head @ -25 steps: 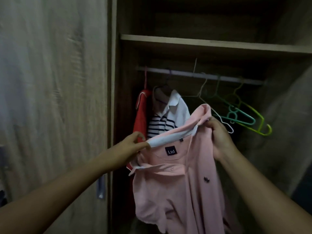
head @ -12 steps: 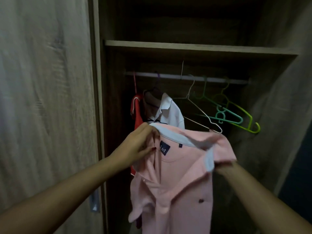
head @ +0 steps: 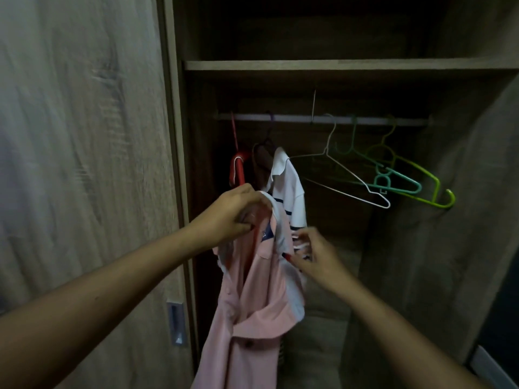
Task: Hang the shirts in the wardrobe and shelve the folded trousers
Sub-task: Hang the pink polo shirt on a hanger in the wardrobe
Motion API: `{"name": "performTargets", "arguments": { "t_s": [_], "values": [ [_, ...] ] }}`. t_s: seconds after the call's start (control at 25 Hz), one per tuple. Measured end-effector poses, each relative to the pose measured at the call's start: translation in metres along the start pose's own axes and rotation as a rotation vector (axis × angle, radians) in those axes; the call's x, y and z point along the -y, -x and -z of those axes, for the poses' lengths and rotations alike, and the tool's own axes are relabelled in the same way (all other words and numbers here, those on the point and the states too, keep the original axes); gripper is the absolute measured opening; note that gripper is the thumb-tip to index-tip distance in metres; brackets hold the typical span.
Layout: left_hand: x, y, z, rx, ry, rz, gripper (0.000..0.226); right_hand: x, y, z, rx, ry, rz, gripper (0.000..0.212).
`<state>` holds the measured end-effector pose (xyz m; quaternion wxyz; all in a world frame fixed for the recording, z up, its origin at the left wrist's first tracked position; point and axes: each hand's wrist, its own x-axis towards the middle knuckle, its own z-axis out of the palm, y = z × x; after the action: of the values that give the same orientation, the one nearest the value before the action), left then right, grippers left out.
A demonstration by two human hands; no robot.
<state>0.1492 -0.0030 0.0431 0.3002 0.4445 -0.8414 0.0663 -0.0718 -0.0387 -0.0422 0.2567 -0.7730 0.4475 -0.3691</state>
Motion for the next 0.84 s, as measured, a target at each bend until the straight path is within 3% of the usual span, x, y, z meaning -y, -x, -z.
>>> {"name": "performTargets", "arguments": {
  "t_s": [0.12,0.32,0.44,0.56,0.6,0.72,0.84],
  "values": [
    [0.011,0.006,0.015,-0.028,0.003,-0.018,0.05,-0.009,-0.004,-0.015,-0.024,-0.108,-0.102,0.044],
    [0.021,0.013,0.022,-0.048,-0.013,-0.012,0.044,0.006,-0.002,-0.029,-0.219,-0.043,0.099,0.007],
    [0.032,0.035,0.018,-0.023,-0.408,-0.09,0.038,0.006,-0.018,0.008,-0.495,0.042,0.107,0.012],
    [0.038,0.054,-0.004,0.062,-0.719,-0.262,0.036,0.019,-0.023,0.045,-0.57,0.26,0.177,0.011],
    [0.038,0.055,-0.015,0.085,-0.715,-0.27,0.032,0.025,-0.021,0.051,-0.579,0.342,0.21,0.012],
    [0.049,0.044,-0.028,0.093,-0.376,-0.072,0.022,0.027,-0.02,0.065,-0.583,0.413,0.276,0.012],
    [0.055,0.036,-0.035,0.041,-0.319,-0.068,0.022,0.015,-0.018,0.077,-0.491,0.449,0.244,0.009]
  ]
}}
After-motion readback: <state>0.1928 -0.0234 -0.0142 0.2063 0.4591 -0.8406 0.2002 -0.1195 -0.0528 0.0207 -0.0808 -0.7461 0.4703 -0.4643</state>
